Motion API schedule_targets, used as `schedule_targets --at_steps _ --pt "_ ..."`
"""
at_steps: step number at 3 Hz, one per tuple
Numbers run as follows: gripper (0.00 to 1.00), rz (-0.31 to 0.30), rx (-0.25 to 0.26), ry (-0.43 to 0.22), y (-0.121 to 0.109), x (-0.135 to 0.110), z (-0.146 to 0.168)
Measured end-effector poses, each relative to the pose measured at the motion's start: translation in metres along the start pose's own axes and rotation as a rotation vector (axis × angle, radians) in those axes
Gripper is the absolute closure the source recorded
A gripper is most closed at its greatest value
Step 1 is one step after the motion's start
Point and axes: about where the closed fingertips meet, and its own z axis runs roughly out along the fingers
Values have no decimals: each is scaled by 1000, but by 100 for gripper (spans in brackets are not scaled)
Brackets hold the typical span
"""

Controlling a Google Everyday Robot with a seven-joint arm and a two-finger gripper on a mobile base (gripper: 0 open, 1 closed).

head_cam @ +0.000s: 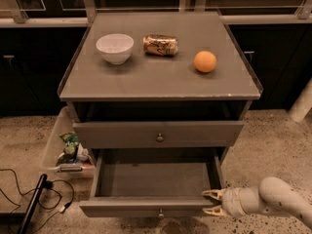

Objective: Open middle drawer

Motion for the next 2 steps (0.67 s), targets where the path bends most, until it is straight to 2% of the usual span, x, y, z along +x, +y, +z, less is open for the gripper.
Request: schedule_targets --at_steps 2 --pt "0 0 0 0 0 0 0"
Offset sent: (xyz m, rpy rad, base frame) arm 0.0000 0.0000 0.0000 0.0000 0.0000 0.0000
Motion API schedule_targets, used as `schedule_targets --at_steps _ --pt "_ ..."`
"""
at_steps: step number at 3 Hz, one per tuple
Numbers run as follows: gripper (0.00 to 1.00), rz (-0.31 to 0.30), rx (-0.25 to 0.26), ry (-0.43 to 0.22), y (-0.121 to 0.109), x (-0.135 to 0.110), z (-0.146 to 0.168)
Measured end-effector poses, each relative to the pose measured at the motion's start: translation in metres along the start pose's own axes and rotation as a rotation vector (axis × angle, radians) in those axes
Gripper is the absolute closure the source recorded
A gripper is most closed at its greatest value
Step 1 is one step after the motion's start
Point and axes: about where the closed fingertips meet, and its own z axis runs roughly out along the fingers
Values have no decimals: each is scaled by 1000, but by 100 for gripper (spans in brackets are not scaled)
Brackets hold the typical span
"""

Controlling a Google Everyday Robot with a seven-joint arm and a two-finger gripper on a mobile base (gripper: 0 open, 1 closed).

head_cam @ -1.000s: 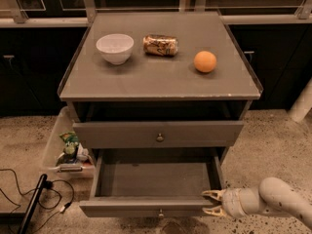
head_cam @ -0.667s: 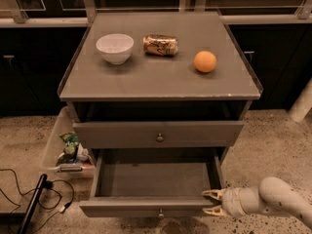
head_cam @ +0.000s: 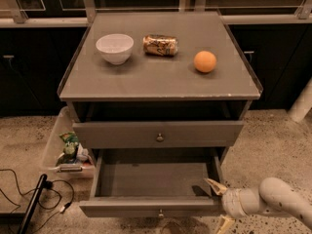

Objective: Open middle drawer

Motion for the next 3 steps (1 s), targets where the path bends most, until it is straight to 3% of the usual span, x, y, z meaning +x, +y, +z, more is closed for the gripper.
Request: schedule_targets --at_steps 1,2,3 --pt "0 0 0 0 0 0 0" --pt "0 -46 15 28 -6 -20 -14" --pt "0 -144 53 65 -17 -62 -44"
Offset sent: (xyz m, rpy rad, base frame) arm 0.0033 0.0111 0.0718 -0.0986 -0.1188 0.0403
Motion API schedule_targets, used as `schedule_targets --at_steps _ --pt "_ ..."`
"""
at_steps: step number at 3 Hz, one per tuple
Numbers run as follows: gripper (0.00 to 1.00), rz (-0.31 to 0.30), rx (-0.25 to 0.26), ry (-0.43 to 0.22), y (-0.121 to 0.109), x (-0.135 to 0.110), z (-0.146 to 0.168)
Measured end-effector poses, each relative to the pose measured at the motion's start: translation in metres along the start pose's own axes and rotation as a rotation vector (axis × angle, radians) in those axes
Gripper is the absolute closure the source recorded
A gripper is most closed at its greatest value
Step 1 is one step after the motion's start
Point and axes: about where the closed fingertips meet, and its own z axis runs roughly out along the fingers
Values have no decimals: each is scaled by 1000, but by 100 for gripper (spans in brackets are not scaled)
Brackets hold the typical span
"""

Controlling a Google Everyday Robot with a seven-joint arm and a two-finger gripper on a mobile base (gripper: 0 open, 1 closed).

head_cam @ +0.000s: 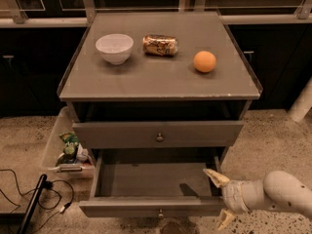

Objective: Open middle drawer

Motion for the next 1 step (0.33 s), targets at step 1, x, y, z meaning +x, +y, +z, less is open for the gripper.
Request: schedule_targets --at_steps 1 --pt "0 -17 5 10 -6 -6 -7"
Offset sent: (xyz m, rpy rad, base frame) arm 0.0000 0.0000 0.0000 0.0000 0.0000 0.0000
